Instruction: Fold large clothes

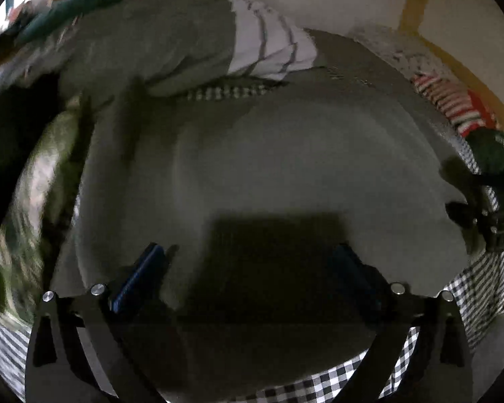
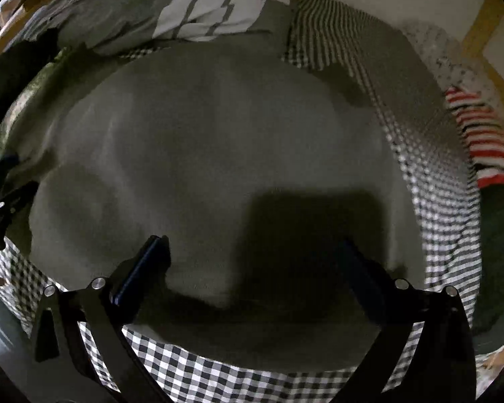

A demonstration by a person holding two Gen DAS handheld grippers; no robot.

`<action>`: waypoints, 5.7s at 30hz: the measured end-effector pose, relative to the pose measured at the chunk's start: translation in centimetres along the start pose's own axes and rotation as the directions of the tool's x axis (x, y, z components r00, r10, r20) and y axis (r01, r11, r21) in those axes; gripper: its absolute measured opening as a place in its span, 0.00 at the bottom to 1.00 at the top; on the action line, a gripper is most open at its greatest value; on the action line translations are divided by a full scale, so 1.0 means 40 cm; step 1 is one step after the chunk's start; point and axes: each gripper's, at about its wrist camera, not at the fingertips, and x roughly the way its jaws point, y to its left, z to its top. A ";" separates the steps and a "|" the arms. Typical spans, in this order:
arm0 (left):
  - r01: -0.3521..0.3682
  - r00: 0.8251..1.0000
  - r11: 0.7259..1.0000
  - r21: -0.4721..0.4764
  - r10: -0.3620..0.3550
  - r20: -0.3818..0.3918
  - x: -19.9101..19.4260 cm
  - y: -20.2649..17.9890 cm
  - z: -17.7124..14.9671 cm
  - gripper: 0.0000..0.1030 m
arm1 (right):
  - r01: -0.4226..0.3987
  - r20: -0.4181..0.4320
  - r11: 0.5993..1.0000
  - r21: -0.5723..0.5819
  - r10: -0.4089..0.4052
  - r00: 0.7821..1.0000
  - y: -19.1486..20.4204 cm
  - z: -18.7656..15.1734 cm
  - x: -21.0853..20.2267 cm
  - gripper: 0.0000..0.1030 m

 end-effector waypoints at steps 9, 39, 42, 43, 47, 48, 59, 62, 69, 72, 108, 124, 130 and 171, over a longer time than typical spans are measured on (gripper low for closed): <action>-0.006 1.000 0.999 0.038 0.005 0.022 -0.012 0.070 -0.047 0.95 | -0.099 0.002 0.995 0.032 0.099 0.995 -0.038 -0.023 0.021 0.97; 0.346 0.930 0.893 -0.287 -0.286 0.232 -0.192 0.147 -0.208 0.95 | -0.437 0.384 0.727 0.530 0.254 0.888 -0.144 -0.364 -0.104 0.97; 0.413 0.910 0.793 -0.448 -0.335 0.245 -0.173 0.180 -0.266 0.95 | -0.548 0.460 0.563 0.619 0.305 0.834 -0.186 -0.428 -0.073 0.97; 0.441 0.897 0.753 -0.488 -0.359 0.258 -0.163 0.190 -0.282 0.95 | -0.573 0.479 0.510 0.641 0.318 0.818 -0.194 -0.443 -0.057 0.97; 0.528 0.845 0.586 -0.615 -0.433 0.313 -0.105 0.208 -0.327 0.95 | -0.676 0.550 0.345 0.652 0.399 0.734 -0.200 -0.457 0.000 0.97; 0.534 0.839 0.559 -0.635 -0.440 0.318 -0.092 0.207 -0.332 0.95 | -0.682 0.553 0.326 0.654 0.409 0.726 -0.201 -0.457 0.008 0.97; 0.546 0.823 0.446 -0.710 -0.444 0.355 -0.021 0.198 -0.291 0.95 | -0.749 0.707 -0.089 0.656 0.419 0.570 -0.194 -0.432 0.143 0.97; 0.536 0.830 0.459 -0.709 -0.439 0.343 -0.023 0.187 -0.282 0.95 | -0.729 0.685 -0.060 0.681 0.402 0.607 -0.192 -0.393 0.153 0.98; 0.483 0.868 0.355 -0.801 -0.319 0.382 -0.074 0.215 -0.355 0.95 | -0.646 0.611 0.083 0.759 0.252 0.750 -0.151 -0.324 0.131 0.98; 0.478 0.872 0.374 -0.795 -0.312 0.378 -0.068 0.227 -0.354 0.95 | -0.615 0.580 0.146 0.775 0.226 0.783 -0.132 -0.283 0.130 0.98; 0.467 0.863 0.372 -0.802 -0.389 0.322 -0.022 0.233 -0.292 0.36 | -0.628 0.578 0.103 0.771 0.297 0.760 -0.219 -0.211 0.207 0.96; 0.477 0.861 0.387 -0.789 -0.385 0.331 -0.017 0.246 -0.256 0.30 | -0.625 0.572 0.115 0.772 0.304 0.762 -0.221 -0.210 0.212 0.52; 0.492 0.855 0.473 -0.731 -0.418 0.306 -0.109 0.230 -0.197 0.30 | -0.714 0.657 0.122 0.690 0.307 0.688 -0.234 -0.224 0.130 0.28; 0.617 0.769 0.653 -0.440 -0.379 0.516 -0.569 0.328 0.168 0.29 | -0.839 0.753 0.388 0.381 0.396 0.525 -0.144 0.208 -0.325 0.23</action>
